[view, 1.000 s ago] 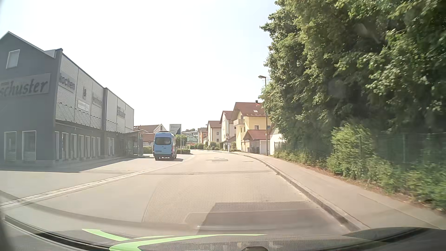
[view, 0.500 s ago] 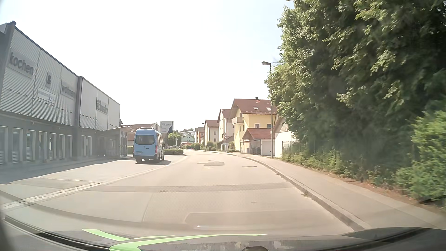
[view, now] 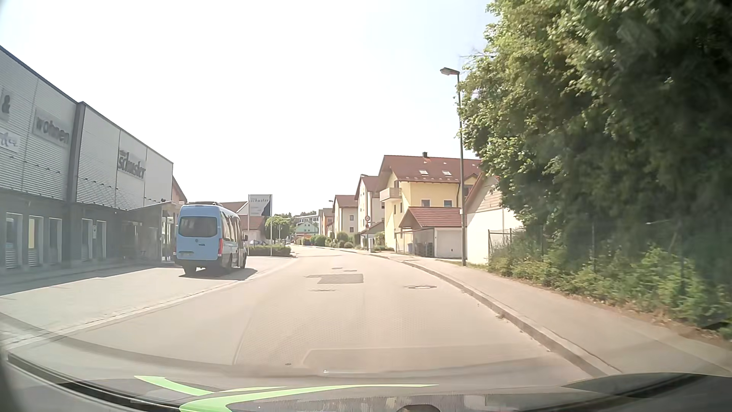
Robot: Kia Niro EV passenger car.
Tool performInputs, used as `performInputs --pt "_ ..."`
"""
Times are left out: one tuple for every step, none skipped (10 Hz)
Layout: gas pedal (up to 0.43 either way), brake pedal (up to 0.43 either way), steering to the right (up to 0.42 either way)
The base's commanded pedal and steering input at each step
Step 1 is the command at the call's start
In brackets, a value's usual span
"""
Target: Follow the waypoints while adhering to traffic rules and regulations
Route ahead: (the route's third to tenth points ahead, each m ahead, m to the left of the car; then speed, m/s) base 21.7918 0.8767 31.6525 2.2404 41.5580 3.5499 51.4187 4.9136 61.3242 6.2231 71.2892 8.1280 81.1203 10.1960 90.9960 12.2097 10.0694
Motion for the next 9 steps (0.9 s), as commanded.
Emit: performInputs --pt "0.0 0.0 -0.003" --pt "0.0 0.0 -0.004" --pt "0.0 0.0 -0.005" --pt "0.0 0.0 -0.006" --pt "0.0 0.0 -0.008" --pt "0.0 0.0 -0.009" --pt "0.0 0.0 -0.009" --pt "0.0 0.0 -0.01" --pt "0.0 0.0 -0.011"
